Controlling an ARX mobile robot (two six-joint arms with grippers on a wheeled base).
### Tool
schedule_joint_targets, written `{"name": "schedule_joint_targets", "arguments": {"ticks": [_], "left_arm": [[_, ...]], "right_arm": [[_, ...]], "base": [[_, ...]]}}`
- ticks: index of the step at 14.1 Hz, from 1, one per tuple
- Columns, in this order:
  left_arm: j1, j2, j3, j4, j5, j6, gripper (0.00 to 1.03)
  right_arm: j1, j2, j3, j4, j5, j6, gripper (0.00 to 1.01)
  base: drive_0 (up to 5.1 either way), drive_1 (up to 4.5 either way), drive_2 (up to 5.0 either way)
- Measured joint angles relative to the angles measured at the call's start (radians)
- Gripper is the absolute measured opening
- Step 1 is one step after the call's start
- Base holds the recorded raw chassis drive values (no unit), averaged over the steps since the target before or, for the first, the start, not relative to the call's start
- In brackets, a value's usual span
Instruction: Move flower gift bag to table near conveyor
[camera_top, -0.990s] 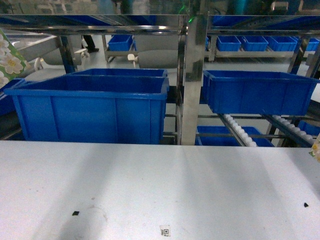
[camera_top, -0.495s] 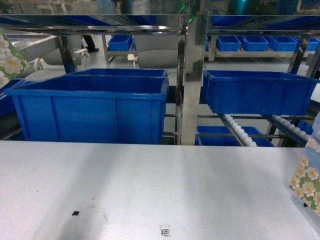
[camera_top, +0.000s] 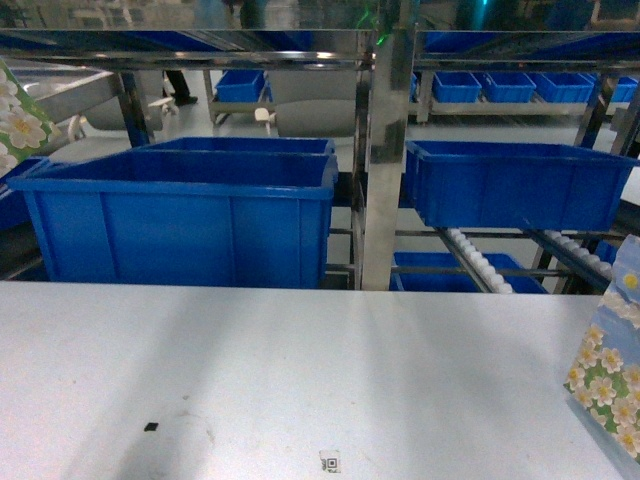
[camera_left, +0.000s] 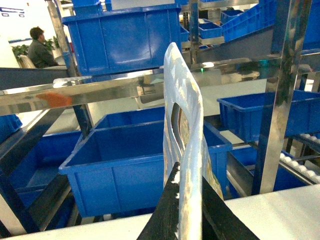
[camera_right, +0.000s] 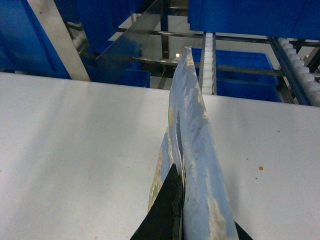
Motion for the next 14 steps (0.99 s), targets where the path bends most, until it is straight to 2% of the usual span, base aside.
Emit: {"name": "schedule_joint_targets", "arguments": {"ticks": [2, 3, 7, 8, 10, 12, 14], "left_arm": [[0.0, 0.0, 0.0, 0.0, 0.0, 0.0, 0.02], [0.0, 0.0, 0.0, 0.0, 0.0, 0.0, 0.02], [0.0, 0.0, 0.0, 0.0, 0.0, 0.0, 0.02], [0.0, 0.0, 0.0, 0.0, 0.0, 0.0, 0.02], [0.0, 0.0, 0.0, 0.0, 0.0, 0.0, 0.02], [0.0, 0.0, 0.0, 0.0, 0.0, 0.0, 0.02], [0.0, 0.0, 0.0, 0.0, 0.0, 0.0, 0.02]], "right_arm": [[-0.009, 0.016, 0.0, -0.019, 0.0, -0.008, 0.02], [-0.028, 0.028, 0.0, -0.039, -0.002, -0.015, 0.02], [-0.037, -0.036, -0.018, -0.134, -0.005, -0.025, 0.02], [-0.04, -0.094, -0.066, -0.151, -0.016, -0.012, 0.13], [-0.039, -0.196, -0.158, -0.111, -0.023, 0.009, 0.35], [-0.032, -0.32, -0.222, -0.069, 0.016, 0.012, 0.61], [-0.031, -0.424, -0.273, -0.09, 0.05, 0.02, 0.9]], "base": [[0.0, 0.0, 0.0], [0.0, 0.0, 0.0], [0.0, 0.0, 0.0], [0.0, 0.0, 0.0], [0.0, 0.0, 0.0], [0.0, 0.0, 0.0], [0.0, 0.0, 0.0]]}}
